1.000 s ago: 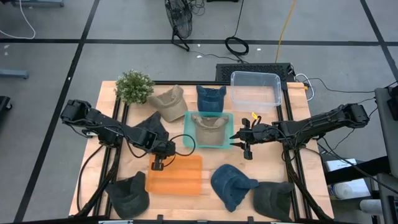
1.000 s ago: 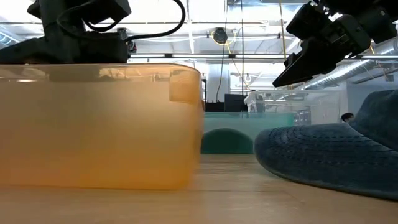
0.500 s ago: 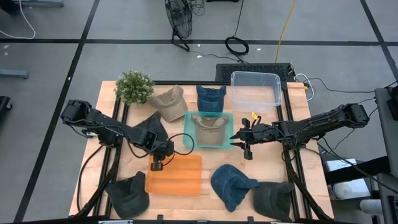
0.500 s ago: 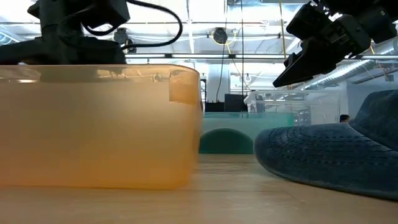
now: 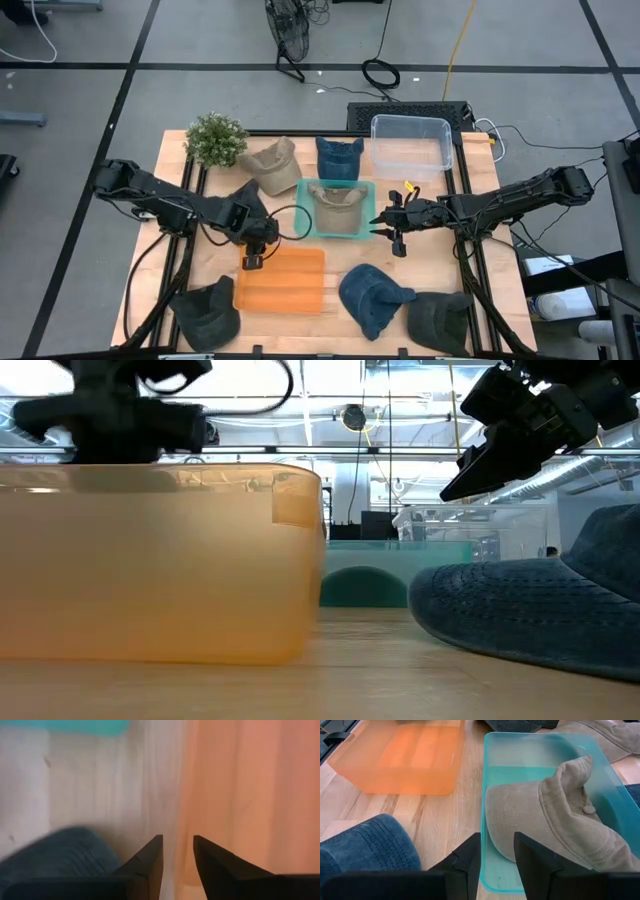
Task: Pick & Place hat
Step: Put the top black cap into the transparent bin
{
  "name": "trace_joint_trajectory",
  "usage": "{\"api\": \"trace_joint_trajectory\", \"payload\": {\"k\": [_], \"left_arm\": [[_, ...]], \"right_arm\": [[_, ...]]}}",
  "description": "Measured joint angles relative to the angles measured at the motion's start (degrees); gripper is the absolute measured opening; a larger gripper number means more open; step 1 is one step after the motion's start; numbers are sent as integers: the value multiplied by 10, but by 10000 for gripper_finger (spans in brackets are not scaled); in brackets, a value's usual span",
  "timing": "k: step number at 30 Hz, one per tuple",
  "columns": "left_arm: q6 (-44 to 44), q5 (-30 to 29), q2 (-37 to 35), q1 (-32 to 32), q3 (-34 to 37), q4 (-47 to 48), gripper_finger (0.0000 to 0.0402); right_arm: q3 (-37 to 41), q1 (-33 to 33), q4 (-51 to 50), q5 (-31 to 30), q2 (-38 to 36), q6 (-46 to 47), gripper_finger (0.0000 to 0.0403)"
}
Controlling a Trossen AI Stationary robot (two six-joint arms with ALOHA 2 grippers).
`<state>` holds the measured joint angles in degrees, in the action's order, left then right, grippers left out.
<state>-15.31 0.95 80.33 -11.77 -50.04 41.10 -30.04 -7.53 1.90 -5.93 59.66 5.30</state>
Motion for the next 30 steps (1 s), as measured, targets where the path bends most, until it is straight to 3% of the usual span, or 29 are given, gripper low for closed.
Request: {"api": "trace_joint_trajectory", "payload": {"k": [4, 8, 10, 16, 30], "left_arm": [[-1, -17, -41, 19, -27, 41, 120], [-48, -135, -83, 37, -33, 93, 120], [-96, -163, -96, 56, -29, 129, 120], [-148, -87, -87, 125, -28, 201, 120], [-131, -108, -85, 194, -27, 217, 120]], "right_arm": [[0, 0, 0, 0, 0, 0, 104], [0, 0, 0, 1, 0, 1, 105], [0, 0, 0, 2, 0, 4, 104], [0, 0, -5, 2, 0, 7, 104], [21, 0, -5, 2, 0, 13, 105]]}}
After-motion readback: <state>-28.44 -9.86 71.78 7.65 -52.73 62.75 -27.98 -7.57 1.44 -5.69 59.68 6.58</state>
